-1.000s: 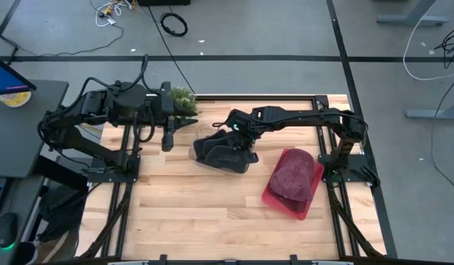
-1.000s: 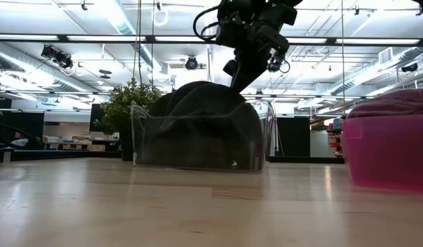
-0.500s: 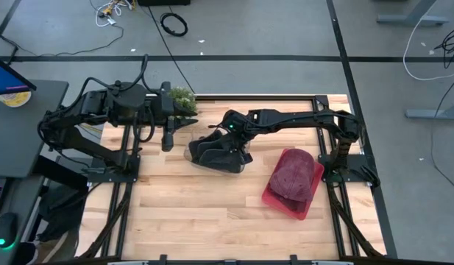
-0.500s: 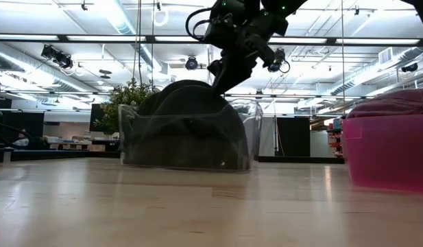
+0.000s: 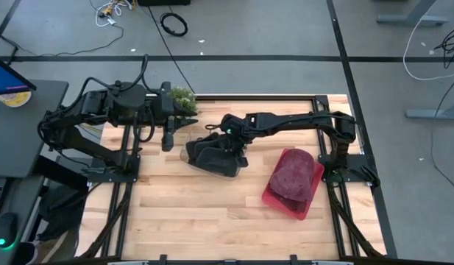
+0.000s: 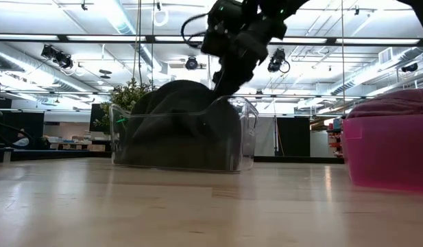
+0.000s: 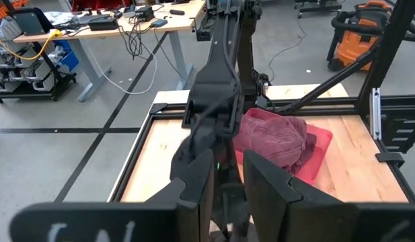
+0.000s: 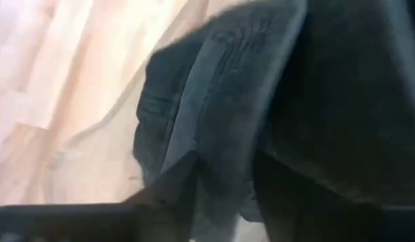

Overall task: Pick & Place hat
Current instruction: Put the black cap into the transparent bin, then return to Home Position

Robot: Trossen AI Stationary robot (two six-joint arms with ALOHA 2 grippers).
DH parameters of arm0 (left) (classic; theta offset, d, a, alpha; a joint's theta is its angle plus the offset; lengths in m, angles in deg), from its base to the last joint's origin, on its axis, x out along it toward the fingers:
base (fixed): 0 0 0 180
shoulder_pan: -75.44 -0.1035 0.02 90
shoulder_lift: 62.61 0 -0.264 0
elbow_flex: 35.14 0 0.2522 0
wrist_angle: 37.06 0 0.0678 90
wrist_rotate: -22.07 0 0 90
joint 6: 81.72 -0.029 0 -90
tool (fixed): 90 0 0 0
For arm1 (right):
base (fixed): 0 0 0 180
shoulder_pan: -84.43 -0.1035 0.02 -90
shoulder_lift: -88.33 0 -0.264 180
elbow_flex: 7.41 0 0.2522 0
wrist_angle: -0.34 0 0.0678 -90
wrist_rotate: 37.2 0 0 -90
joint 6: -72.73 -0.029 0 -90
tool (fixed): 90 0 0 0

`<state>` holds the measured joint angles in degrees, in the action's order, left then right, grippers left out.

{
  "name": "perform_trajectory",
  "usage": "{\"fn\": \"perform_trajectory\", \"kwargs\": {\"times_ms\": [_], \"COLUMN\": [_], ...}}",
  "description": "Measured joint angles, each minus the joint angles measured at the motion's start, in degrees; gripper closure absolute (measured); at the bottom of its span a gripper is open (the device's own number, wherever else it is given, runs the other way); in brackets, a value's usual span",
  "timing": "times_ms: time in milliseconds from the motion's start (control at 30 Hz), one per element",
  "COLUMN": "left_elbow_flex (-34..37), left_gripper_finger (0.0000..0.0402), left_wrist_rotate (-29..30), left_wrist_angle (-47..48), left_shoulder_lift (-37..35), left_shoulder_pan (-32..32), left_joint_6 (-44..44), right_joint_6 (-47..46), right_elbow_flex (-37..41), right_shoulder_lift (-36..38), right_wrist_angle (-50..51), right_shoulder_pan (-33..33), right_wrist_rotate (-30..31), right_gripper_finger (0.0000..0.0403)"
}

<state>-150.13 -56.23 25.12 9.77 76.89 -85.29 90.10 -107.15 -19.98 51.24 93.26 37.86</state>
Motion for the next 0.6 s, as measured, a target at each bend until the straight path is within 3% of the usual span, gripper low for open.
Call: {"fn": "perform_trajectory", "kwargs": {"times_ms": [167, 300, 433, 600], "left_elbow_flex": [0.0, 0.0, 0.0, 0.0], "left_gripper_finger": [0.0317, 0.0317, 0.0317, 0.0317], "left_wrist_rotate": [0.0, 0.01, 0.02, 0.02], "left_wrist_angle": [0.02, 0.06, 0.11, 1.16], "left_shoulder_lift": [0.0, 0.0, 0.0, 0.0], "left_shoulder_pan": [0.02, 0.01, 0.02, 0.0], "left_joint_6": [-0.09, -0.09, -0.03, 1.8], "right_joint_6": [-0.16, -2.04, -2.34, -8.27], "right_elbow_flex": [-0.17, -0.17, -0.26, -0.3], "right_shoulder_lift": [3.18, 6.16, 9.77, 17.62], "right_wrist_angle": [3.47, 4.05, 4.1, 5.31], "right_shoulder_pan": [0.08, 0.05, 0.02, 0.12], "right_wrist_rotate": [-0.01, 1.21, 5.09, 6.8], "right_gripper_finger": [0.0175, 0.0133, 0.0121, 0.0136]}}
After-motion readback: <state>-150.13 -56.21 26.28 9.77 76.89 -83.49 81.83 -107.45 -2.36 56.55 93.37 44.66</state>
